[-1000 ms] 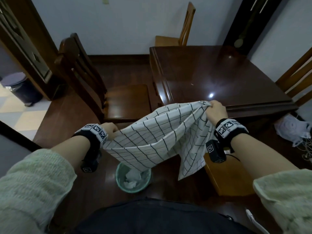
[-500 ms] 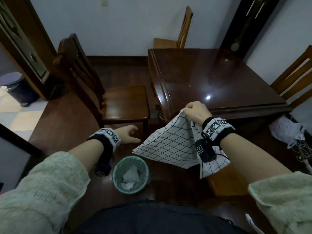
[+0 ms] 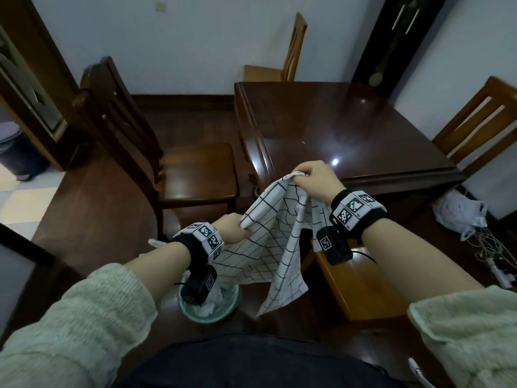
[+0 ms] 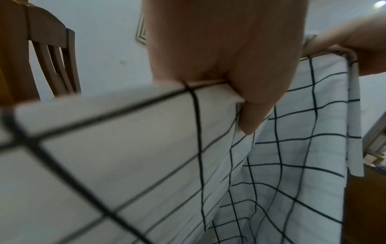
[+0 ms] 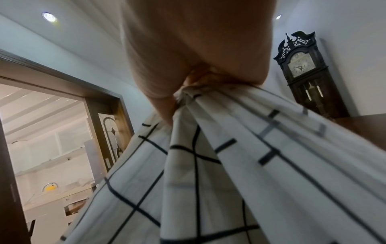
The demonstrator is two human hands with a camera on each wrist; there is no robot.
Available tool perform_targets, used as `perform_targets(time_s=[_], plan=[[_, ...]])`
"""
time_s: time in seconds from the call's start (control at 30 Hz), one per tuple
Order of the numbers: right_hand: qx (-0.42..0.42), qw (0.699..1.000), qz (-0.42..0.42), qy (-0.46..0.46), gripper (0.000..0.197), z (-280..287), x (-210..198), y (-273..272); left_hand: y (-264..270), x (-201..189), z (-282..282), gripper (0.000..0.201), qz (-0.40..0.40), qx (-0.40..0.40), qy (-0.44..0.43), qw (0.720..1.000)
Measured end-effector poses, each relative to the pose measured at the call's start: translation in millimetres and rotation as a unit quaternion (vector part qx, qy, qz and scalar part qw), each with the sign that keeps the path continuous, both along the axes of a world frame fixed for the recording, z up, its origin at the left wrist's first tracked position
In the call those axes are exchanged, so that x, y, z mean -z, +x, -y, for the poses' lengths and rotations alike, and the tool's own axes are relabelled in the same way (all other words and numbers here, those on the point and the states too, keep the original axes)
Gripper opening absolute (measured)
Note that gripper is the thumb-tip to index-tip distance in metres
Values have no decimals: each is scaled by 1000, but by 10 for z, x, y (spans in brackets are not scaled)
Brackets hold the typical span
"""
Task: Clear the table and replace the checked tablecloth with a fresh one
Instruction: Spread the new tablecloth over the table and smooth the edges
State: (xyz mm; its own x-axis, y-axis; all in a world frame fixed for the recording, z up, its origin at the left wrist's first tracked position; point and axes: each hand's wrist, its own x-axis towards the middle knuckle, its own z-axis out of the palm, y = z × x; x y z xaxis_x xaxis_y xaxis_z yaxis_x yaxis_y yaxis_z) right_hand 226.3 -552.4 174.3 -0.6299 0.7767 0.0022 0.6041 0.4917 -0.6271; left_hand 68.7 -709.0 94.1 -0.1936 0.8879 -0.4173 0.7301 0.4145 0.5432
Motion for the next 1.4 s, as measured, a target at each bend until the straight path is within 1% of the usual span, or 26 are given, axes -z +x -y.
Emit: perform_targets(time_s=[0.07,0.1,0.2,0.27,0.33,0.37,0.43,0.47,0.5,0.53,0.57,0.6,0.63,0.7,0.77,0.83,0.9,0.93,1.0,1.03,1.07,1.1,1.2,1.27,1.33,1.4], plan=[[20,1000,6,16,20,15,42,-13,3,-3,-13,22,5,-3,-18,1000],[30,999,10,26,18,25,55,-28,14,-7,-21,23,15,-7,-21,1000],[67,993,38,86,15,38,51,-77,73,-34,-35,16,79,-45,-14,996],[80,985,63,139,26,24,70,-78,112,-37,-48,10,137,-96,-7,986],[88,975,90,181,35,37,92,-66,134,-13,-44,7,192,-156,-1,969],[88,971,102,200,36,59,108,-54,145,-9,-41,5,227,-181,-3,957],[70,963,114,234,29,104,147,-40,153,10,-54,19,298,-225,-15,928],[47,964,108,237,22,126,171,-35,168,-4,-59,23,329,-245,-16,912],[9,972,94,216,15,146,191,-31,181,-26,-67,22,352,-264,-12,898],[-35,982,85,167,8,174,203,-26,193,-53,-76,21,377,-283,-9,882],[-78,988,89,97,6,216,211,-20,194,-73,-86,20,405,-301,-7,863],[-113,987,113,26,14,276,220,-16,195,-97,-93,19,428,-315,-9,847],[-138,979,147,-32,30,343,225,-12,197,-127,-99,17,440,-324,-10,837],[-157,963,195,-102,59,463,270,-15,209,-174,-119,16,451,-341,-6,825],[-152,960,178,-152,75,548,337,-44,239,-240,-128,16,455,-345,-8,821],[-151,961,152,-172,79,611,367,-72,262,-296,-131,15,474,-331,-14,816],[-177,961,141,-159,74,661,369,-79,286,-368,-114,13,503,-322,-14,802],[-186,962,126,-153,66,685,370,-77,296,-397,-100,12,523,-323,-8,789],[-172,970,79,-154,40,710,384,-72,294,-440,-70,17,564,-321,5,760],[-154,974,58,-155,25,713,399,-69,282,-441,-59,20,576,-319,10,752],[-133,978,41,-156,15,709,419,-68,262,-429,-56,22,580,-322,12,748],[-112,981,27,-159,13,707,435,-68,242,-420,-51,24,572,-323,14,754],[-73,982,-5,-174,21,685,448,-79,210,-410,-28,20,535,-318,11,783],[-57,979,-28,-192,27,681,453,-94,191,-381,-22,6,508,-293,6,810],[-47,970,-65,-228,30,684,449,-103,191,-356,-11,10,473,-252,10,844],[-37,957,-105,-270,27,678,436,-123,204,-335,-10,5,441,-221,31,869]])
